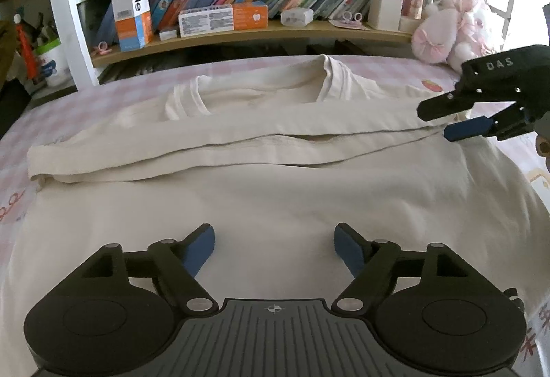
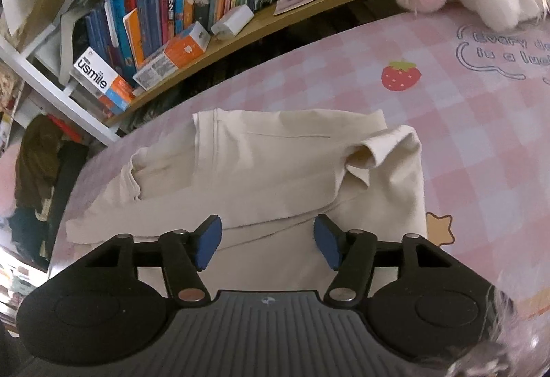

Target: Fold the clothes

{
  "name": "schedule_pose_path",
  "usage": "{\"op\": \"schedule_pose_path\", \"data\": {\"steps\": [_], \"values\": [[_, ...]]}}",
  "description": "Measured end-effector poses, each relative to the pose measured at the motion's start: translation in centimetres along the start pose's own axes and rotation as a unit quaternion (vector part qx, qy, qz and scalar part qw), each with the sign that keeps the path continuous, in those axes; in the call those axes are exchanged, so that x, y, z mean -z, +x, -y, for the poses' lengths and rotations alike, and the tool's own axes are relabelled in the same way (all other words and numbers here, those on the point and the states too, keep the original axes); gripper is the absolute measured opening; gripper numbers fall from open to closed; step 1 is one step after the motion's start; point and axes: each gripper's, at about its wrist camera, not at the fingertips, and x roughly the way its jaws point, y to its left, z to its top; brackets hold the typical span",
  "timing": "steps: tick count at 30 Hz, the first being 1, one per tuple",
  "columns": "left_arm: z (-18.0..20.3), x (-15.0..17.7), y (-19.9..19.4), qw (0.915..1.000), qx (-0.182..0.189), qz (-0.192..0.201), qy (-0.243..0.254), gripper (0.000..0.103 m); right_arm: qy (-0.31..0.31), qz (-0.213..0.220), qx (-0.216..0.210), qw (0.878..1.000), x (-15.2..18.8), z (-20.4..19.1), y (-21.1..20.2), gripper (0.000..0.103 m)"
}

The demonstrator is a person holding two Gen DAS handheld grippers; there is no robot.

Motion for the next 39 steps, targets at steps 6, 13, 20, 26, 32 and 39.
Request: {"op": "schedule_pose_path", "data": {"steps": [6,13,20,26,32,39], "values": [[-0.2,0.0,-0.1,1.0,0.008,0.0,0.003,0.079,0.0,0.005,0.01,1.0,-0.5,-0.6,0.9,0.06],[-0.4,0.2,-0.2,0.9997,0.018,-0.003,0.014,0.079,0.094,0.057,-0.004,0.994,-6.2,0.4,3.0,0.059],[-1.9,-1.1,0.2,0.9984,0.043,-0.036,-0.01,0.076,0.003,0.061,0.049,0.997,-3.6,-1.4,2.2,0.059],[-5.1,-2.6,0.4,0.9974,0.035,-0.022,-0.058,0.049,-0.093,0.045,0.098,0.99,0.2,-3.5,1.2,0.059],[-6.5,-4.2,2.3,0.9971,0.043,-0.036,-0.052,0.042,-0.189,0.029,0.145,0.971,4.0,-5.5,0.2,0.057],[-7.5,-7.4,4.6,0.9968,0.045,-0.029,-0.059,0.042,-0.221,0.019,0.15,0.963,5.0,-5.9,0.1,0.055]]}}
